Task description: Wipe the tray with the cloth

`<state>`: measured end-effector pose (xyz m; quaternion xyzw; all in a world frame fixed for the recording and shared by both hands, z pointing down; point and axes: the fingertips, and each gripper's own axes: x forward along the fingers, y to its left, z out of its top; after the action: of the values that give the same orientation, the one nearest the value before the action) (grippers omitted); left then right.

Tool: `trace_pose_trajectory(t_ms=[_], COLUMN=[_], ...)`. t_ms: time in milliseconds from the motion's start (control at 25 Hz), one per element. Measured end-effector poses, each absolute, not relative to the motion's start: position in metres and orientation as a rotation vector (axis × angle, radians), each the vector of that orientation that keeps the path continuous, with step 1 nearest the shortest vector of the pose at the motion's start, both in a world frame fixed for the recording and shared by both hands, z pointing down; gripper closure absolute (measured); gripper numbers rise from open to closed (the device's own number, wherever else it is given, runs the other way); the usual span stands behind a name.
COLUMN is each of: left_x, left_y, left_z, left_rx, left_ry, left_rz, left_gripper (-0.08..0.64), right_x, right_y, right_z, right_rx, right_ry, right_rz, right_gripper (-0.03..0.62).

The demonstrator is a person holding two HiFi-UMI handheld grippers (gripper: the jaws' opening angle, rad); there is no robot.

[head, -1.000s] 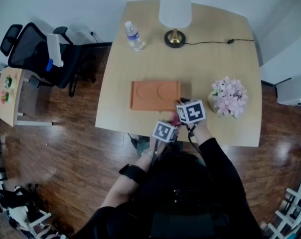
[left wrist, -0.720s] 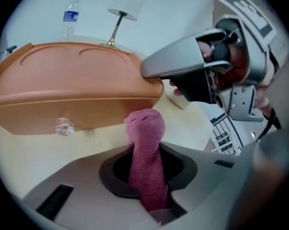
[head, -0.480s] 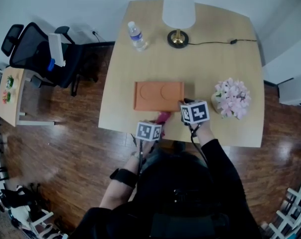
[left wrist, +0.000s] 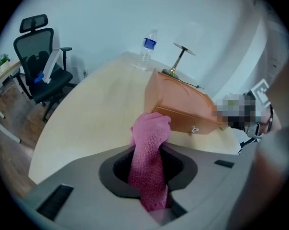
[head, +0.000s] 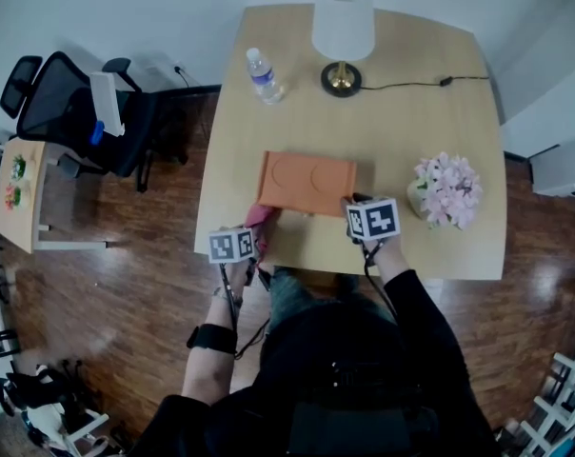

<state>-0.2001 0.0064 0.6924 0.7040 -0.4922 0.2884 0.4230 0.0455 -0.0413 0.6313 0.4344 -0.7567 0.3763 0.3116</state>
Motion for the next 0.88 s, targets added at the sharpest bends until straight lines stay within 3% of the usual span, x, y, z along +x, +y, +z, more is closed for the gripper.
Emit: trace_pose_trajectory(t_ms=[440,880], left_x=[-0.211,-0.053], left_y=[0.011,0.066], left_z=[0.648,0.617], left_rx=[1.869,2.071], left_ry=[-1.186,-0.860], left_rz=[0.700,0.736], left_gripper=[0.469,0.468], right_x=[0.029,0.075], right_y=[-0.042,0.006], right_z=[0.627,0.583], right_rx=[1.214,1.342], right_ry=[-1.964,-1.990], right_rz=[1.030,0.984], right_gripper=[0.459,0.459])
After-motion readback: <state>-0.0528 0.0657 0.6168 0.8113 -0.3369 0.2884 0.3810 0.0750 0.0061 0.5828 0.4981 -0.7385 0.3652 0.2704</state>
